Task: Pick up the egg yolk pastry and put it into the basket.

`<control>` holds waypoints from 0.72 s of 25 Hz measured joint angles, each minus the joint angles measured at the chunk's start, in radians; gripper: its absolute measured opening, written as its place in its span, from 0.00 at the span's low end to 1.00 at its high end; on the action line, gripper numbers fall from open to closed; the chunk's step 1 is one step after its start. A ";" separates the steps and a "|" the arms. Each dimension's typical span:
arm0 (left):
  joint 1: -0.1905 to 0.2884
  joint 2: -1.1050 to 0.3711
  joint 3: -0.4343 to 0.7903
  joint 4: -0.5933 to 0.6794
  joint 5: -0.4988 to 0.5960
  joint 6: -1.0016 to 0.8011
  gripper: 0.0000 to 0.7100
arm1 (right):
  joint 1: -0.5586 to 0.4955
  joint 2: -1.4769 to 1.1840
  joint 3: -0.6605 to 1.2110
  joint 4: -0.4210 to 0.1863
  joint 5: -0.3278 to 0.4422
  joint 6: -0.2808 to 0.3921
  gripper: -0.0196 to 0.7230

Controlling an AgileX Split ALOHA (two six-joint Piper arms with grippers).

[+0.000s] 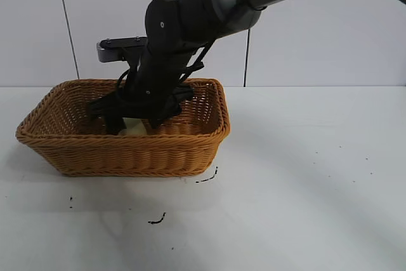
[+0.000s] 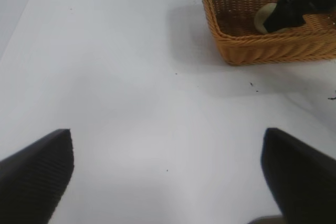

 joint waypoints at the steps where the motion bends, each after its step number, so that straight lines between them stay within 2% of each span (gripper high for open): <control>1: 0.000 0.000 0.000 0.000 0.000 0.000 0.98 | -0.010 -0.033 0.000 0.000 0.025 0.000 0.84; 9: 0.000 0.000 0.000 0.000 0.000 0.000 0.98 | -0.113 -0.197 -0.003 -0.005 0.233 0.000 0.84; 13: 0.000 0.000 0.000 0.000 0.000 0.000 0.98 | -0.209 -0.210 -0.003 -0.015 0.272 0.000 0.84; 18: 0.000 0.000 0.000 0.000 0.000 0.000 0.98 | -0.376 -0.210 -0.003 -0.027 0.307 0.000 0.84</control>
